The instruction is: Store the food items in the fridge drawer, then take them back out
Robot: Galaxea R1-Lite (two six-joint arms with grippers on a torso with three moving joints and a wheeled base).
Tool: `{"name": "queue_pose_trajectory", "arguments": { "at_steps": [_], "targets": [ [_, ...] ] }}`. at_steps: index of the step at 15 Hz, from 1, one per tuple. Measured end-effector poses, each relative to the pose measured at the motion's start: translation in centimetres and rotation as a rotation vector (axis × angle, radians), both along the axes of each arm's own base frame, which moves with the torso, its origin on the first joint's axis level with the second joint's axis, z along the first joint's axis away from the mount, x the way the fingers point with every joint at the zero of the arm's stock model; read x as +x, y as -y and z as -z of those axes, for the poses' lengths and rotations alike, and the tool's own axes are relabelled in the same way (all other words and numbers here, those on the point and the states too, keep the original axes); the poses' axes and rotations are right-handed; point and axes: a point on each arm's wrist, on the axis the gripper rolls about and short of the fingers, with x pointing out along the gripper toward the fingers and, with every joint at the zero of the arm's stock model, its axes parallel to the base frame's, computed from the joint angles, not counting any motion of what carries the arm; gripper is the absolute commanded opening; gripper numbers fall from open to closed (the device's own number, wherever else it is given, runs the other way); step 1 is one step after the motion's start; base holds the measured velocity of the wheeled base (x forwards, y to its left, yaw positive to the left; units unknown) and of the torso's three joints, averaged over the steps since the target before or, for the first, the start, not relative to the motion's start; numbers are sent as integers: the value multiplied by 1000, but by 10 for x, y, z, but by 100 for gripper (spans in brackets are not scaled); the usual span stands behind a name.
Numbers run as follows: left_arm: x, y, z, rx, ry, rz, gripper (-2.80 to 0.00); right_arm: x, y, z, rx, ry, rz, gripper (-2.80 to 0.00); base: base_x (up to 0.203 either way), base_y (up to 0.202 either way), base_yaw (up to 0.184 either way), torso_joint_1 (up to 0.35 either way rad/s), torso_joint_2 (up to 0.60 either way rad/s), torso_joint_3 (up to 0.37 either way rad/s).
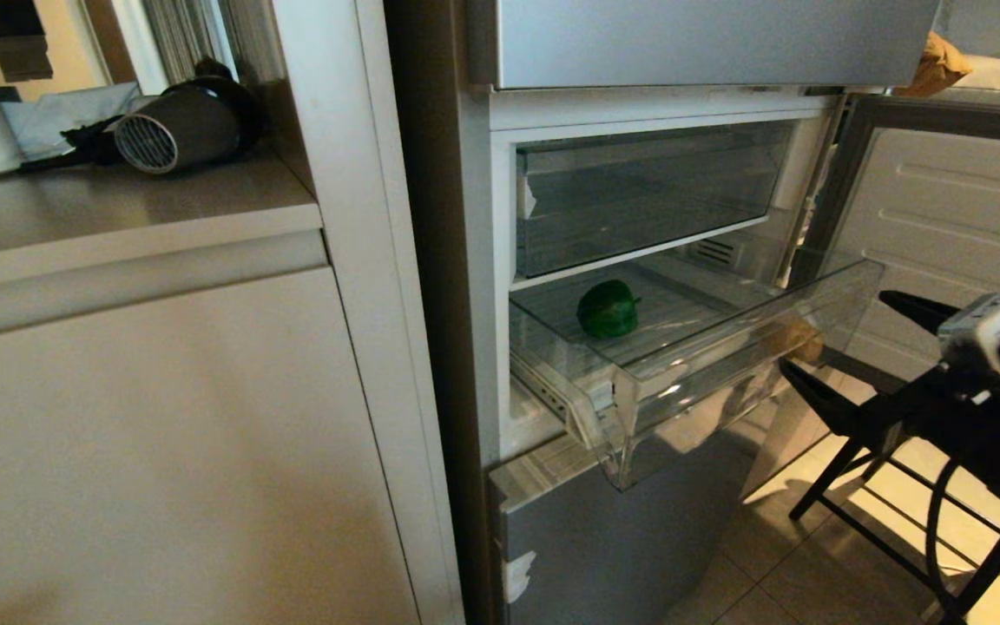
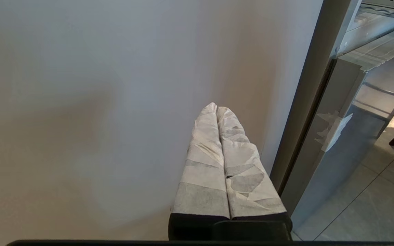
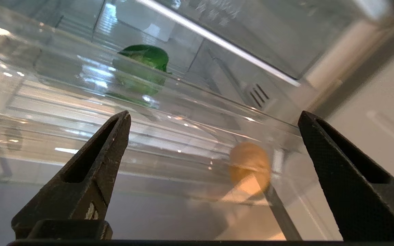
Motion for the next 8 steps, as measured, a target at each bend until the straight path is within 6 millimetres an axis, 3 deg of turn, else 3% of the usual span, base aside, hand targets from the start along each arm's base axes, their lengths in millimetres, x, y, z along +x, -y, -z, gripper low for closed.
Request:
{"name": "queue_pose_trajectory", "arguments": {
  "at_steps": [5,8],
  "targets": [
    [0,0,0,0,0,0,-280,-75,18,-26,148,-10,135,0,0,0,0,0,0,0],
    [0,0,0,0,0,0,-280,-127,30,-6,242,-101,246,0,0,0,0,0,0,0]
  ]
}}
